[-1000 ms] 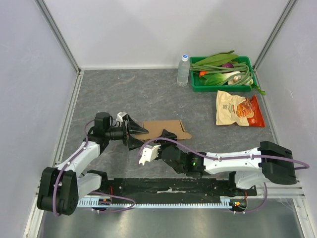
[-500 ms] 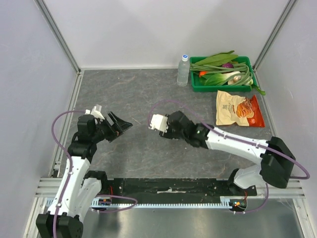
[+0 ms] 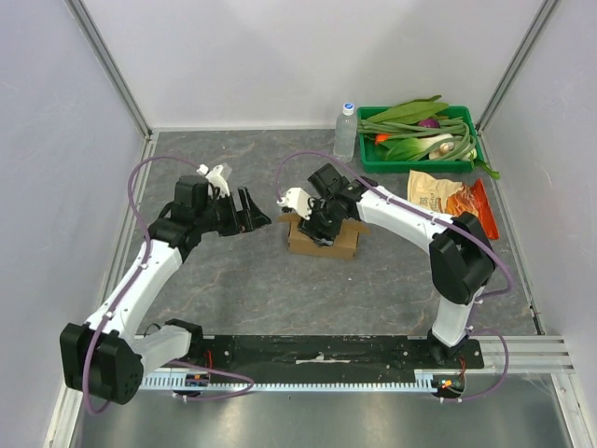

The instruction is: Fold the paper box

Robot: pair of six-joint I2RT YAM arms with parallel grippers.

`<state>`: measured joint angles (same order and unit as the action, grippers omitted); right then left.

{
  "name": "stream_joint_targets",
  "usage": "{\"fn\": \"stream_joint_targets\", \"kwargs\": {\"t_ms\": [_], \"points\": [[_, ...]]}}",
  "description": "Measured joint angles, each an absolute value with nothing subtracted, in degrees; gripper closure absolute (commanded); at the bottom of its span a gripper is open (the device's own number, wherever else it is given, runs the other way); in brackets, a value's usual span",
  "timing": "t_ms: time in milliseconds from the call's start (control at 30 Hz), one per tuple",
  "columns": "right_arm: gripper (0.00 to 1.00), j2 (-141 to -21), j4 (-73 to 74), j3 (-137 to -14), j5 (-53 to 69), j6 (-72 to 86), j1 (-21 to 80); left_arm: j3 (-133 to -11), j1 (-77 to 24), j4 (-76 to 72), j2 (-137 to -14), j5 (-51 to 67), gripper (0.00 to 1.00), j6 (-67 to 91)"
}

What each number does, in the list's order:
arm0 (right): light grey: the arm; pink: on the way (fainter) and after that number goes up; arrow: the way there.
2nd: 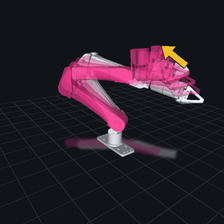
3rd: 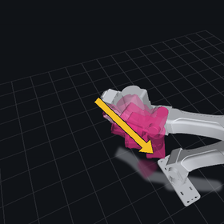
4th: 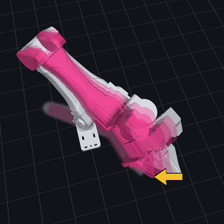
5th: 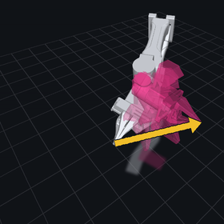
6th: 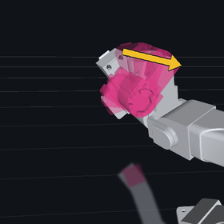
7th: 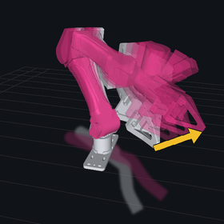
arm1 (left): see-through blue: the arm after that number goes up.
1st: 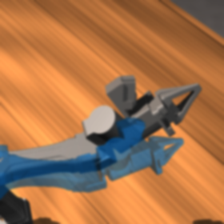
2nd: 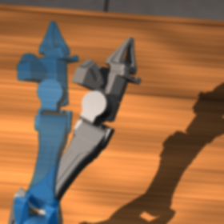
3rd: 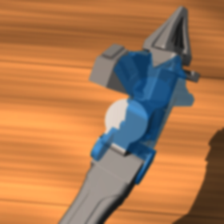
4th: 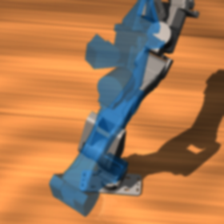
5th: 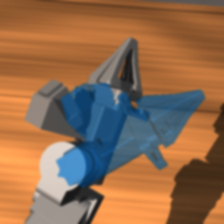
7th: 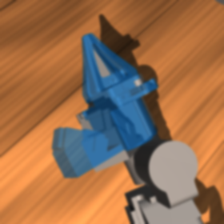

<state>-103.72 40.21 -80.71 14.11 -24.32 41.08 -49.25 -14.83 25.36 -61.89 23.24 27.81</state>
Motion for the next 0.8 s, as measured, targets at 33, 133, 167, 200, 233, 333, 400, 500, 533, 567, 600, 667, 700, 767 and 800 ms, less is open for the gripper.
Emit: {"fn": "stream_joint_targets", "kwargs": {"t_ms": [33,133,167,200,233,333,400,500,533,567,600,667,700,767,800], "points": [[0.38,-104.09,40.97,-81.41,14.55,-24.58,41.04,-50.0,-14.83,24.97,-62.63,23.97,0.13,26.85],[0.24,-104.51,42.24,-81.91,15.4,-25.1,41.04,-52.56,-15.07,25.15,-67.37,25.85,0.14,23.62],[0.21,-104.55,42.61,-81.91,15.55,-25.23,41.04,-53.69,-15.2,25.21,-69.8,26.13,0.15,22.52],[0.18,-104.62,42.87,-81.91,15.59,-25.26,41.06,-54.41,-15.25,24.99,-72.16,26.33,0.17,21.65],[0.13,-104.64,42.92,-81.91,15.53,-25.36,41.08,-54.52,-15.27,24.67,-73.76,26.72,0.18,21.17],[0.08,-104.36,41.78,-81.14,15.07,-25.26,41.04,-53.78,-15.25,23.88,-76.79,27.73,0.23,20.43],[0.07,-103.53,40.95,-79.92,14.81,-25.02,40.91,-53.6,-15.35,23.0,-77.21,28.53,0.24,20.14],[0.05,-102.08,40.82,-78.67,14.9,-24.62,40.51,-53.74,-16.34,20.93,-77.43,28.97,0.25,19.16],[0.05,-101.82,40.8,-78.54,14.96,-24.45,40.34,-53.87,-16.99,20.51,-77.56,28.99,0.25,18.79],[0.05,-101.58,40.73,-78.43,15.05,-24.27,40.14,-54.08,-17.61,20.16,-77.71,29.04,0.24,18.41],[0.05,-101.38,40.69,-78.35,15.16,-24.08,39.92,-54.59,-18.74,19.75,-78.11,29.02,0.25,17.76],[0.05,-101.03,40.51,-78.02,15.49,-23.94,39.44,-55.57,-20.51,19.09,-79.05,28.8,0.28,16.84],[0.06,-100.86,40.4,-77.91,15.73,-23.94,39.16,-56.34,-21.28,19.03,-79.75,28.64,0.3,16.45],[0.07,-100.73,40.21,-77.87,16.25,-23.92,38.74,-58.19,-22.5,18.7,-81.69,28.49,0.31,15.88],[0.07,-100.71,40.07,-77.87,16.6,-23.92,38.68,-59.05,-22.83,18.63,-82.56,28.36,0.31,15.55]]}}
